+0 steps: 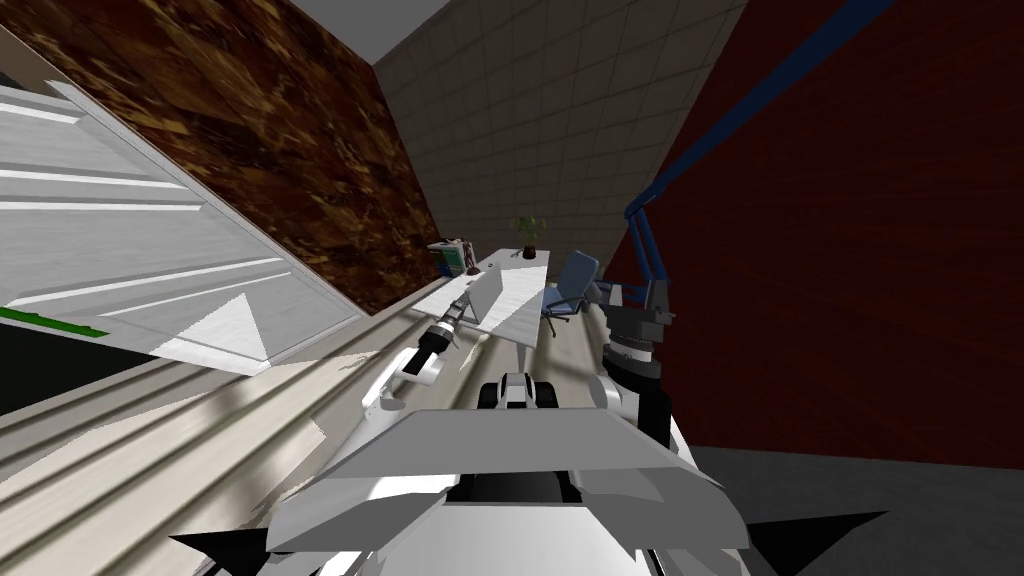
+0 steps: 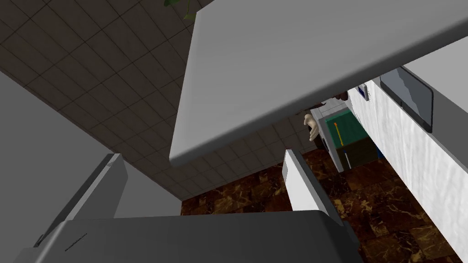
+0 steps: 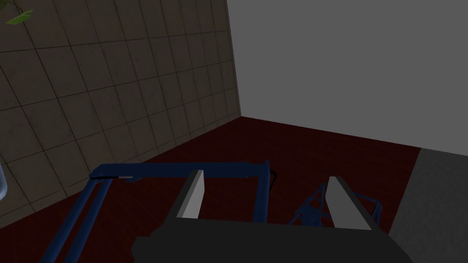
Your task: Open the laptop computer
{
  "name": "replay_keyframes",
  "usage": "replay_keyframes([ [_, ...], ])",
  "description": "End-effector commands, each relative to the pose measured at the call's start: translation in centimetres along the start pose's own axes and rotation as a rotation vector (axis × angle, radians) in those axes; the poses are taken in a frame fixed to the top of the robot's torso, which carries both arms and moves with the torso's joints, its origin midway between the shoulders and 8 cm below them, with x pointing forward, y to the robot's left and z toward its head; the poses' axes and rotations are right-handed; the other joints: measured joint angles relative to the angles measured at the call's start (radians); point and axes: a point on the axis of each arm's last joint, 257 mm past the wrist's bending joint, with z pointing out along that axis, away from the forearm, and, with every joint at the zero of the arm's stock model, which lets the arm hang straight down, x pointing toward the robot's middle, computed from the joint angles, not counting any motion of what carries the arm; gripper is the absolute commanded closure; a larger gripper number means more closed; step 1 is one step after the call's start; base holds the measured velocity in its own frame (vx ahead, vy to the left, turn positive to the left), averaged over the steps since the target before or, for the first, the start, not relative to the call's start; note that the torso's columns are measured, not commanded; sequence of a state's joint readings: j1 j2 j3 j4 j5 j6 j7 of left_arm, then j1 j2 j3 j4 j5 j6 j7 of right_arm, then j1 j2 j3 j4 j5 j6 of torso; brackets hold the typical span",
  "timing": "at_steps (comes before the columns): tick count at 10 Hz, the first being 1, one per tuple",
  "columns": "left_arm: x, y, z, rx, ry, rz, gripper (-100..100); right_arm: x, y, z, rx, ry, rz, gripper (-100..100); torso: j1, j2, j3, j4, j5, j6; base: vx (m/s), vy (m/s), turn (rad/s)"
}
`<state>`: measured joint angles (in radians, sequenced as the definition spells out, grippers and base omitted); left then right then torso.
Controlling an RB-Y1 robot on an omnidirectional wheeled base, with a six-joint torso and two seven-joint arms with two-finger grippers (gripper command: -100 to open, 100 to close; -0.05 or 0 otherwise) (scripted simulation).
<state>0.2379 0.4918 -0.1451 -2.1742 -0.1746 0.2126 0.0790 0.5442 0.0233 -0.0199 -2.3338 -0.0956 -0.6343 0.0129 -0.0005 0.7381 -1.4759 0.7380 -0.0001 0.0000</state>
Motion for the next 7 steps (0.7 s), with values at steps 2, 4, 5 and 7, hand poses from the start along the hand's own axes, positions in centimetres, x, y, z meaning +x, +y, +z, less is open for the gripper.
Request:
replay_keyframes([
  [2,-0.3,0.8,0.3,-0.029,0.007,0.019,-100,0.0,0.0,0.0,0.000,0.000,0.000,0,0.001,0.000,0.000,0.000,0.000,0.000,0.026,0.020,-0.077],
  [4,-0.4,0.6,0.3,-0.032,0.006,0.019,-100,0.0,0.0,0.0,0.000,0.000,0.000,0,-0.002,-0.003,-0.001,-0.001,0.000,0.000,0.076,-0.016,-0.011],
  [5,-0.5,0.6,0.3,-0.033,0.006,0.019,100,0.0,0.0,0.0,0.000,0.000,0.000,0,0.000,-0.001,-0.001,-0.001,0.000,0.000,0.008,-0.001,0.006],
  [7,-1.5,0.6,2.4,-0.008,-0.015,-0.003,100,0.0,0.0,0.0,0.000,0.000,0.000,0,0.004,0.007,0.004,0.003,0.003,0.001,-0.110,0.052,-0.088],
])
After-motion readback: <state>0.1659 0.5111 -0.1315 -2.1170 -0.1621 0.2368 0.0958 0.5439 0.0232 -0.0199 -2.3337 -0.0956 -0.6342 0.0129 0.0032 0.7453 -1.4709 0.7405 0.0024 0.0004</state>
